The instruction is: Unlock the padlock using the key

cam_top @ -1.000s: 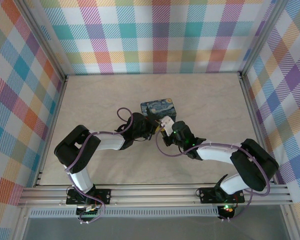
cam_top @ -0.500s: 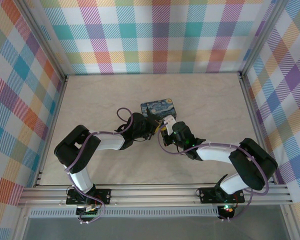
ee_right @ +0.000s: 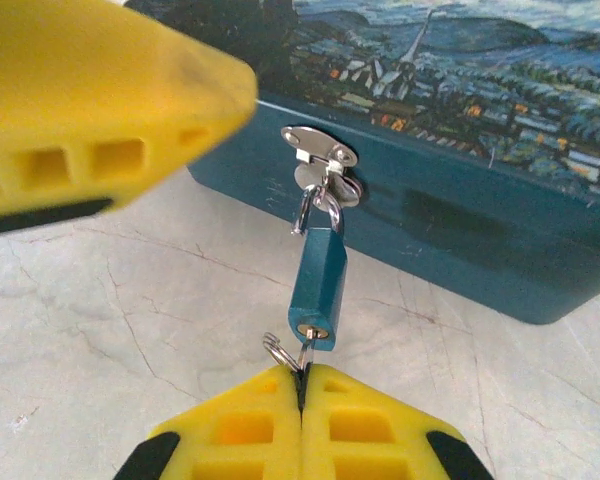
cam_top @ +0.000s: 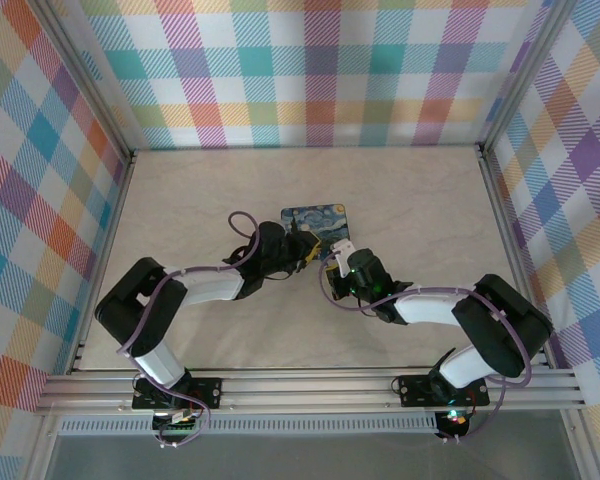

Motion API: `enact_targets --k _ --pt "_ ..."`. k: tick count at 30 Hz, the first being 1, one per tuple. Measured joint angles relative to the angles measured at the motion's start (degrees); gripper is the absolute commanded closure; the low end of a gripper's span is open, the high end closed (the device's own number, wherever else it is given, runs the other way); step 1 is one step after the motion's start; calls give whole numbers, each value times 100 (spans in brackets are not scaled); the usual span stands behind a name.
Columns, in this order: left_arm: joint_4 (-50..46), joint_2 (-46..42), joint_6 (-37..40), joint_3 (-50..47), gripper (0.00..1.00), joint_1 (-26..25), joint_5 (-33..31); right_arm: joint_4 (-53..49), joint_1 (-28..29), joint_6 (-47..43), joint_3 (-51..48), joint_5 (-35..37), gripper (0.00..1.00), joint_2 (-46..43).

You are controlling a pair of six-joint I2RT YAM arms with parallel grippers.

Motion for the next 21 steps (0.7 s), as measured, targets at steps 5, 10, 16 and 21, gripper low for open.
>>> enact_targets --k 5,10,16,21 --pt "-566 -374 321 2 59 114 -66 44 -50 31 -44 -107 100 28" --pt "-1331 -927 798 4 52 468 -146 114 -153 109 -109 -267 100 28" --pt "-2251 -1449 1456 90 43 1040 -140 140 -431 271 -164 -588 100 9" --pt "-2599 -1458 1799 149 41 1427 17 142 -828 566 -199 -1078 100 -68"
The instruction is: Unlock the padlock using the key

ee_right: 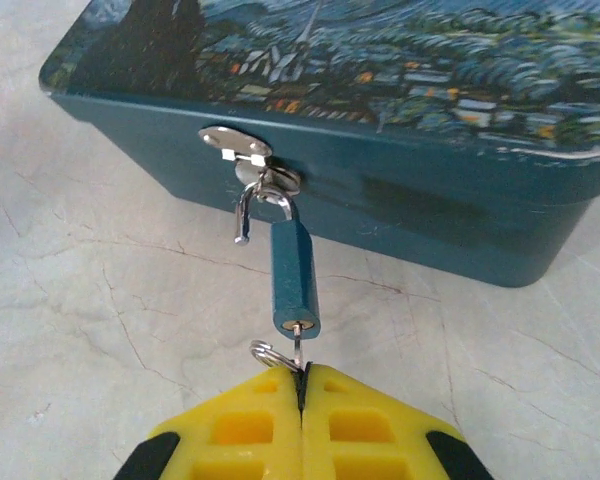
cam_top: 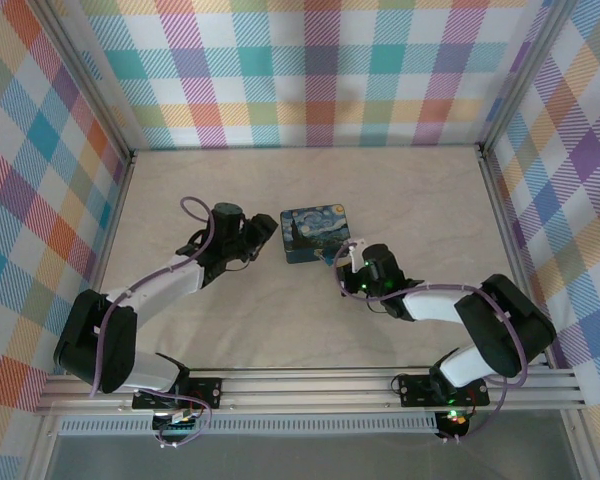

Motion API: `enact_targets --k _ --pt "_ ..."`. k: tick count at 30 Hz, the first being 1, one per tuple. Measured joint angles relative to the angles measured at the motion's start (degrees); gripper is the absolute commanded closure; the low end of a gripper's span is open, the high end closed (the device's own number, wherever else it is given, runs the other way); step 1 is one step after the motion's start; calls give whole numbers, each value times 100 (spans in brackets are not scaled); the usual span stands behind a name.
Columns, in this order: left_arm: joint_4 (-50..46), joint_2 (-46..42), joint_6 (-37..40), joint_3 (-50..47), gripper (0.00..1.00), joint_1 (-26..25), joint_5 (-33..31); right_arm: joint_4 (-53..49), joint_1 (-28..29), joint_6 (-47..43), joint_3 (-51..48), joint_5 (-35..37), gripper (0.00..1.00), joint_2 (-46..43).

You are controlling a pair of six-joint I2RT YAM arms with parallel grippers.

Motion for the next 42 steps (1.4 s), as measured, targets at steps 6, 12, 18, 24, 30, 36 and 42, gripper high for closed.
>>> enact_targets --k 6,12,18,24,30,36,42 --pt "-205 24 203 164 40 44 118 -160 -584 520 4 -872 100 -52" --pt "-186 33 262 184 32 42 249 -634 -929 1060 179 -1613 100 -22" --pt "-181 31 308 184 15 15 286 -828 -1051 1414 234 -1952 100 15" --pt "-188 -101 310 179 14 4 289 -796 -1244 1862 240 -2243 100 299" --pt "-192 -387 310 168 14 4 291 -481 -1351 2452 240 -2463 100 623" --pt "-192 -428 310 146 13 4 332 101 -1384 3023 240 -2603 100 1093" --pt "-232 -428 308 87 12 4 330 358 -1384 3296 229 -2601 98 1257"
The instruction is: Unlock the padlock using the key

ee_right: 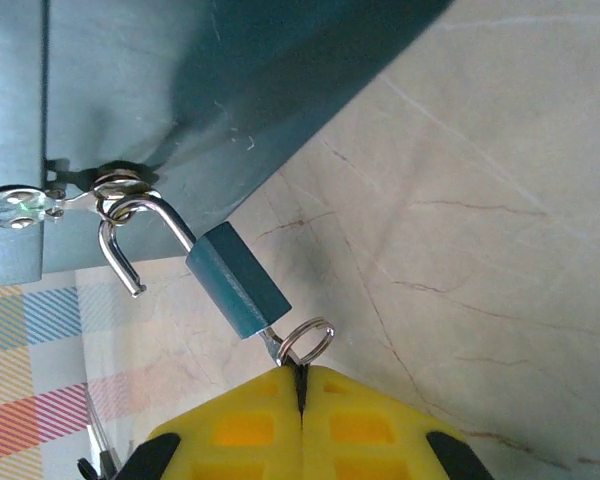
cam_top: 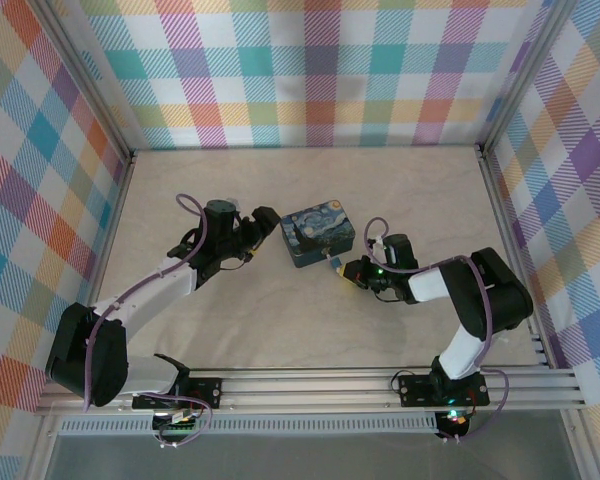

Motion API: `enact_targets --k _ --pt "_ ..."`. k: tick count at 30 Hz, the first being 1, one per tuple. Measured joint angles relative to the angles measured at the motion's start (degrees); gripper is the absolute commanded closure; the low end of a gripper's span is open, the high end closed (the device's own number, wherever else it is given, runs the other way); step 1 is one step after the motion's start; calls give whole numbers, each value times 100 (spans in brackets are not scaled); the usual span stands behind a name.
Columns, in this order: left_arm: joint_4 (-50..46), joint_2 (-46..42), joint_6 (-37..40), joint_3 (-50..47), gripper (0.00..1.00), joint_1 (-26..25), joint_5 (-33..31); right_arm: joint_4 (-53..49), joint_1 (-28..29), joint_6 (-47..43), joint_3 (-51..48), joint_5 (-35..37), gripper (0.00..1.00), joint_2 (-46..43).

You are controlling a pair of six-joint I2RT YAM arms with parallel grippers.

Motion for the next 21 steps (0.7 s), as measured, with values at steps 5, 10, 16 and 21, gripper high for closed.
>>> enact_targets --k 5,10,16,21 --pt "2 0 2 0 12 0 2 7 0 59 0 11 85 0" --pt "0 0 2 0 12 0 0 61 4 76 -17 46 67 -72" --pt "-181 0 120 9 12 0 -7 -48 -11 -57 -160 269 51 -483" --pt "-614 79 402 304 11 0 -24 -702 -11 -509 -74 411 28 -1075"
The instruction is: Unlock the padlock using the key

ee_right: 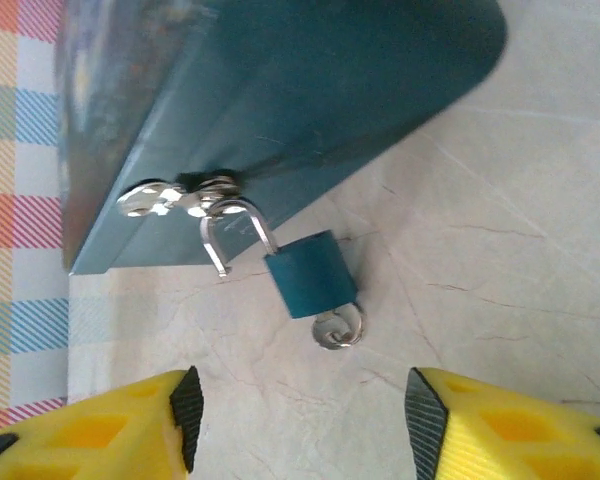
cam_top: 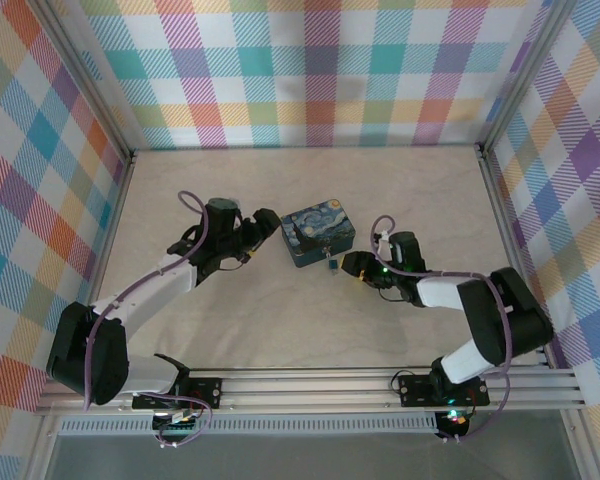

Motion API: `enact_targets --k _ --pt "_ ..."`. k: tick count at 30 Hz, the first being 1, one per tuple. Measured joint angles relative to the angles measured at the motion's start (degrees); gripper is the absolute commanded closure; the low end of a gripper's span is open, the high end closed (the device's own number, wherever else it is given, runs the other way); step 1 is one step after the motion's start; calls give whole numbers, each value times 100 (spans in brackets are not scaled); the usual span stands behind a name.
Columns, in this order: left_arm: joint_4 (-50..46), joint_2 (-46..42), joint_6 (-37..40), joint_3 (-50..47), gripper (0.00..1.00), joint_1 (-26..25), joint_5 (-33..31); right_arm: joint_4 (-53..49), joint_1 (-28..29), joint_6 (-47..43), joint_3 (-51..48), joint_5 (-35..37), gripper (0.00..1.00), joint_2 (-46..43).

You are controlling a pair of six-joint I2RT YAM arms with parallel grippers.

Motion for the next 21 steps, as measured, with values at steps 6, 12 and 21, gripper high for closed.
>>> enact_targets --k 6,12,21 --pt "-741 490 686 1040 5 63 -46 -608 -37 -428 404 149 0 -678" --pt "-1311 1318 1458 2131 2 142 -37 -684 -96 -404 566 190 0 -791" --pt "-1661 3136 2420 3615 2 289 332 -682 -96 -238 778 17 0 -223"
